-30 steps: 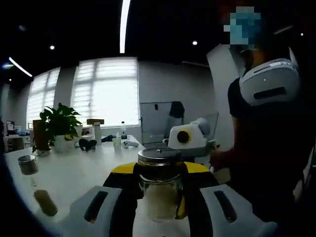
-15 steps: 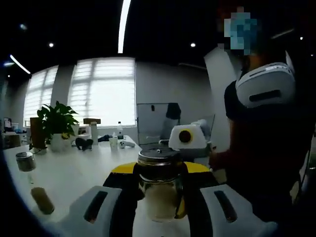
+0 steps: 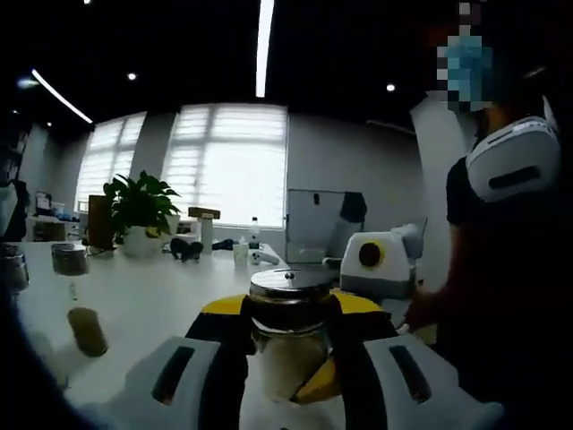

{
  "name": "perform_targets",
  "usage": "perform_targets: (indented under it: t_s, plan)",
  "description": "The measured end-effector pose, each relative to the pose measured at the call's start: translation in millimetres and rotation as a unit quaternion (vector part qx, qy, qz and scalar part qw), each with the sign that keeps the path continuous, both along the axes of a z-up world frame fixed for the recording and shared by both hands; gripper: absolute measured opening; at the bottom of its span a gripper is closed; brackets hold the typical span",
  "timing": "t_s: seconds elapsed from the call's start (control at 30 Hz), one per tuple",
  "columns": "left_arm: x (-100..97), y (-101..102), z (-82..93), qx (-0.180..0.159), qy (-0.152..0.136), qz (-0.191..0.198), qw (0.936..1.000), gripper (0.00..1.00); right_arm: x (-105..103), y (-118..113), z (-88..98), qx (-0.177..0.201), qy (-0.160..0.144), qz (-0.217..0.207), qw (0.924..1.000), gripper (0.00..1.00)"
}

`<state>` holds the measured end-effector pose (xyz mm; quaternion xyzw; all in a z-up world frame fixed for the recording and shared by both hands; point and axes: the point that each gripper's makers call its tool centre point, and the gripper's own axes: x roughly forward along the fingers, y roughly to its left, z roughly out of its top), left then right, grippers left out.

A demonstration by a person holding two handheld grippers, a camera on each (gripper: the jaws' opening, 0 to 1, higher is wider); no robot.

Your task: Rotate the seasoning bottle until the label or dispensing opening points toward the visible target arrow and the bottle remains upright within the marked orientation range

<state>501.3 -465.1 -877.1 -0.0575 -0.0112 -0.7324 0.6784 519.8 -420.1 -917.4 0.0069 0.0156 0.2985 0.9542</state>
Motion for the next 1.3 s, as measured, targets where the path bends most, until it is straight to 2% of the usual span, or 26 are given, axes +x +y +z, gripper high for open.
perform_targets:
  t_s: [0.07, 0.13, 0.17, 0.2, 0.27, 0.33, 0.37, 0.4, 0.47, 0.57, 0.67, 0.7, 0.73, 0.8, 0.83, 0.87, 0.9, 0.93, 0.97, 1.03, 1.07, 1.13, 1.2, 1.3]
  plan:
    - [6.4, 0, -1.3, 0.008, 0.001, 0.034, 0.9994, 0.38, 4, 1, -1.3, -0.001, -0.003, -0.01, 0.9999, 0.33]
    - [12.0, 0, -2.0, 0.017, 0.005, 0.069, 0.9975, 0.38, 9, -2, -1.2, -0.029, -0.022, -0.036, 0.9987, 0.33]
    - [15.2, 0, -1.5, 0.019, 0.011, 0.086, 0.996, 0.38, 11, -1, -0.4, -0.031, -0.028, -0.042, 0.9983, 0.33]
    - [17.9, 1, -2.3, 0.025, 0.021, 0.1, 0.9944, 0.38, 13, 0, -0.5, -0.018, -0.024, -0.049, 0.9984, 0.33]
    - [23.4, 0, -0.3, 0.024, 0.019, 0.132, 0.9908, 0.39, 17, 0, 1.1, 0.024, -0.013, -0.067, 0.9974, 0.33]
    - [29.1, 1, 0.4, 0.03, 0.022, 0.178, 0.9833, 0.4, 22, -4, 3.0, 0.021, -0.027, -0.093, 0.995, 0.32]
    - [31.5, 3, -1.1, 0.041, 0.006, 0.197, 0.9795, 0.39, 24, -6, 3.1, 0.02, -0.031, -0.101, 0.9942, 0.33]
    - [33.4, 4, 0.5, 0.038, 0.007, 0.217, 0.9753, 0.38, 27, -7, 5.3, 0.025, -0.038, -0.112, 0.9927, 0.33]
    - [32.1, 5, 2.4, 0.047, -0.014, 0.242, 0.9689, 0.38, 28, -7, 6.9, 0.03, -0.046, -0.119, 0.9914, 0.33]
    - [31.6, 10, 0.0, 0.067, -0.013, 0.28, 0.9576, 0.38, 28, -7, 9.6, 0.024, -0.064, -0.136, 0.9884, 0.33]
    - [28.7, 14, 0.0, 0.068, -0.007, 0.306, 0.9497, 0.38, 26, -3, 8.7, 0.023, -0.071, -0.143, 0.9869, 0.33]
    - [30.5, 18, -0.4, 0.064, 0.01, 0.327, 0.9429, 0.39, 25, -2, 8.5, 0.025, -0.072, -0.143, 0.9867, 0.33]
    - [32.1, 20, 0.8, 0.059, 0.016, 0.339, 0.9388, 0.39, 24, 1, 8.0, 0.027, -0.074, -0.144, 0.9864, 0.33]
    - [32.9, 26, -0.2, 0.063, 0.009, 0.368, 0.9275, 0.4, 22, 6, 7.4, 0.031, -0.076, -0.144, 0.9862, 0.33]
    - [33.5, 30, -2.1, 0.072, -0.005, 0.392, 0.9173, 0.4, 22, 7, 7.3, 0.033, -0.075, -0.143, 0.9863, 0.33]
    - [33.0, 31, -3.0, 0.066, 0.001, 0.404, 0.9125, 0.4, 23, 10, 6.6, 0.032, -0.076, -0.146, 0.9859, 0.33]
    - [34.7, 35, -6.8, 0.064, 0.023, 0.427, 0.9017, 0.4, 23, 11, 6.2, 0.031, -0.075, -0.146, 0.9859, 0.33]
    - [34.4, 37, -7.7, 0.06, 0.03, 0.438, 0.8964, 0.4, 24, 12, 5.7, 0.033, -0.076, -0.148, 0.9855, 0.33]
    - [33.1, 37, -6.3, 0.055, 0.023, 0.444, 0.8941, 0.41, 25, 12, 5.5, 0.038, -0.077, -0.148, 0.9853, 0.33]
    - [29.9, 40, -8.1, 0.06, 0.018, 0.461, 0.8851, 0.42, 24, 15, 4.0, 0.039, -0.078, -0.147, 0.9853, 0.33]
    - [27.9, 41, -8.3, 0.06, 0.017, 0.471, 0.8801, 0.42, 23, 16, 4.9, 0.018, -0.086, -0.148, 0.9851, 0.33]
    - [29.8, 42, -3.6, 0.053, 0.011, 0.481, 0.8753, 0.41, 22, 17, 7.6, 0.022, -0.093, -0.149, 0.9843, 0.33]
    - [30.7, 42, -3.5, 0.055, 0.01, 0.482, 0.8741, 0.41, 23, 17, 8.2, 0.025, -0.094, -0.149, 0.9841, 0.33]
    - [34.2, 45, 0.3, 0.051, 0.0, 0.503, 0.863, 0.4, 25, 19, 4.6, 0.014, -0.089, -0.147, 0.9851, 0.33]
